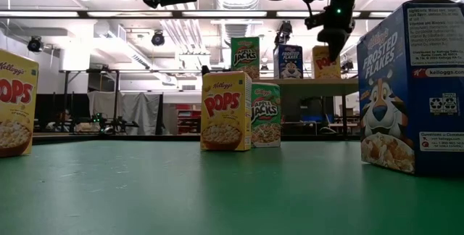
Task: Stack cereal on shelf
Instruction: Put the center yellow cereal on the shelf, then adjust the blue cereal box
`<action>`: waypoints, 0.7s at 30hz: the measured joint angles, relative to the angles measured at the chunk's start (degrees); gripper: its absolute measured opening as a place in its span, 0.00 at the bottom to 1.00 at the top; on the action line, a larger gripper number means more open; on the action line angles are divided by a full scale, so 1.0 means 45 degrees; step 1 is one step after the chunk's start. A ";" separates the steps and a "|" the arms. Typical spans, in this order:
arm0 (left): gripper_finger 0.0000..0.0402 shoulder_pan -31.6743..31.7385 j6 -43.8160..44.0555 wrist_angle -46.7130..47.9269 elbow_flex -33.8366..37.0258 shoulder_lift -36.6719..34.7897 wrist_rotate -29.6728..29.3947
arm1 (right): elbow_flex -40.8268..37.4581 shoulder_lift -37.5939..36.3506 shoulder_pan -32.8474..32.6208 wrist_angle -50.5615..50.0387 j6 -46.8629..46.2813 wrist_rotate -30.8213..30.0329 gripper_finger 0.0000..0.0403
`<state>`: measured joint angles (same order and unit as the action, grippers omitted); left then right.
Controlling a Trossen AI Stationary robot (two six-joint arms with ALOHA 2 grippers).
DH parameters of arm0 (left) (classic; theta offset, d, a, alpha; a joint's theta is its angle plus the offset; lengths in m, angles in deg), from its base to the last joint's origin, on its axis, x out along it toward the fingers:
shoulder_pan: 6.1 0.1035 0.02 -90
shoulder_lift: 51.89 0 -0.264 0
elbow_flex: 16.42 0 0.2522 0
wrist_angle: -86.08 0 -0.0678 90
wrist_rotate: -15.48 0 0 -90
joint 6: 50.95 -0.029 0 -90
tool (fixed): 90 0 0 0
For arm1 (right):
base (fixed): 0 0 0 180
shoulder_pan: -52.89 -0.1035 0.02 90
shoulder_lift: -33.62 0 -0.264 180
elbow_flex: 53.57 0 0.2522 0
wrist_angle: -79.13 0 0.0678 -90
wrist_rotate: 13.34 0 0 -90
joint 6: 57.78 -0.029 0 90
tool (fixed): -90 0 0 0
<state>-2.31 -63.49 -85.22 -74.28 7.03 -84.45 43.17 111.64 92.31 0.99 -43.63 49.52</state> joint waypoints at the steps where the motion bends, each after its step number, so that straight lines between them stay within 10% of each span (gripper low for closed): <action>1: 0.63 0.0000 -0.0001 0.0000 -0.0002 0.0000 0.0000 | 0.0000 0.0000 0.0000 0.0005 0.0019 -0.0128 0.03; 21: 0.63 0.0002 -0.0103 -0.0244 0.0001 0.0043 0.0000 | 0.0000 -0.0063 -0.2349 0.1209 -0.1895 0.3796 0.03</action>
<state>-2.30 -63.95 -86.32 -74.28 7.22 -84.45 43.17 111.36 81.74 6.43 -52.16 66.60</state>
